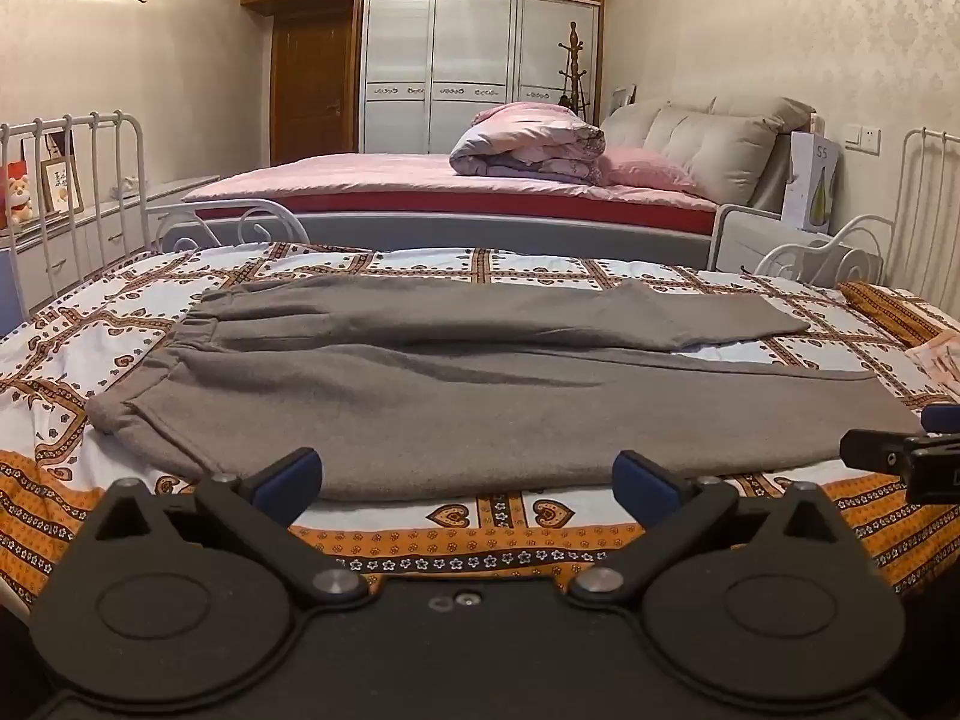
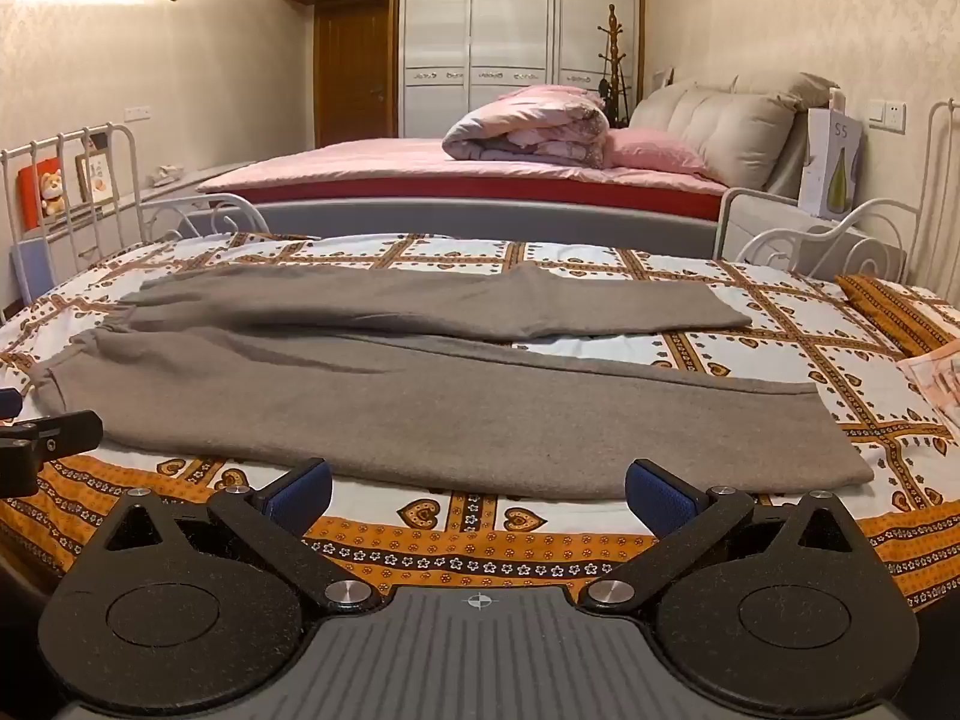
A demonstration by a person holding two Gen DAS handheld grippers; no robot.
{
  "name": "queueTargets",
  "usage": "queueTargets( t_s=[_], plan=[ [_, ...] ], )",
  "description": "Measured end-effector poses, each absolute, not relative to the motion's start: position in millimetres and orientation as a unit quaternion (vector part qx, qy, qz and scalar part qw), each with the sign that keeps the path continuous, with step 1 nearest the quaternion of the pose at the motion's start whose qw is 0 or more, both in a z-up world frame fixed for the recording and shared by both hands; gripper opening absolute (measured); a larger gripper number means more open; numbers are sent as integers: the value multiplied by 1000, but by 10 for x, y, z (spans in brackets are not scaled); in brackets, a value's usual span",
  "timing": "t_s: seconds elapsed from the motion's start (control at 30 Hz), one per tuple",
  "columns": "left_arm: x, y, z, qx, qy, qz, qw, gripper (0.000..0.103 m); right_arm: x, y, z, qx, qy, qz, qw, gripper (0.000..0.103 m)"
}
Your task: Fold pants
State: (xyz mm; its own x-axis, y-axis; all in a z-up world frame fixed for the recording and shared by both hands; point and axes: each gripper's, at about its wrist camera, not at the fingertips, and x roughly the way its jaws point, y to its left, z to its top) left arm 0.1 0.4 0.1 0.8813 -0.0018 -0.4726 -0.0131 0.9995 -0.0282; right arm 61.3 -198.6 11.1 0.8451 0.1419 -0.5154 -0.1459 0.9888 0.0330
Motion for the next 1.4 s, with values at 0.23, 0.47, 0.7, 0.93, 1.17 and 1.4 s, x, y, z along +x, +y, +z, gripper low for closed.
queueTargets(
  t_s=[0.23,0.47,0.7,0.93,1.17,1.4],
  plan=[
    [3,4,-1,-12,245,3,969,97,614,-1983,110,-5,269,75,960,103],
    [6,17,-3,-12,245,4,970,97,615,-1982,106,-4,269,75,960,103],
    [7,10,-17,-10,246,3,969,97,611,-1977,106,-3,269,75,960,103],
    [14,10,-15,-9,246,2,969,97,608,-1979,94,-3,269,74,960,103],
    [3,8,-21,-8,246,2,969,97,623,-1999,115,-2,270,74,960,103],
    [2,9,-17,-9,246,1,969,97,621,-2003,121,-1,270,74,960,103]
  ],
)
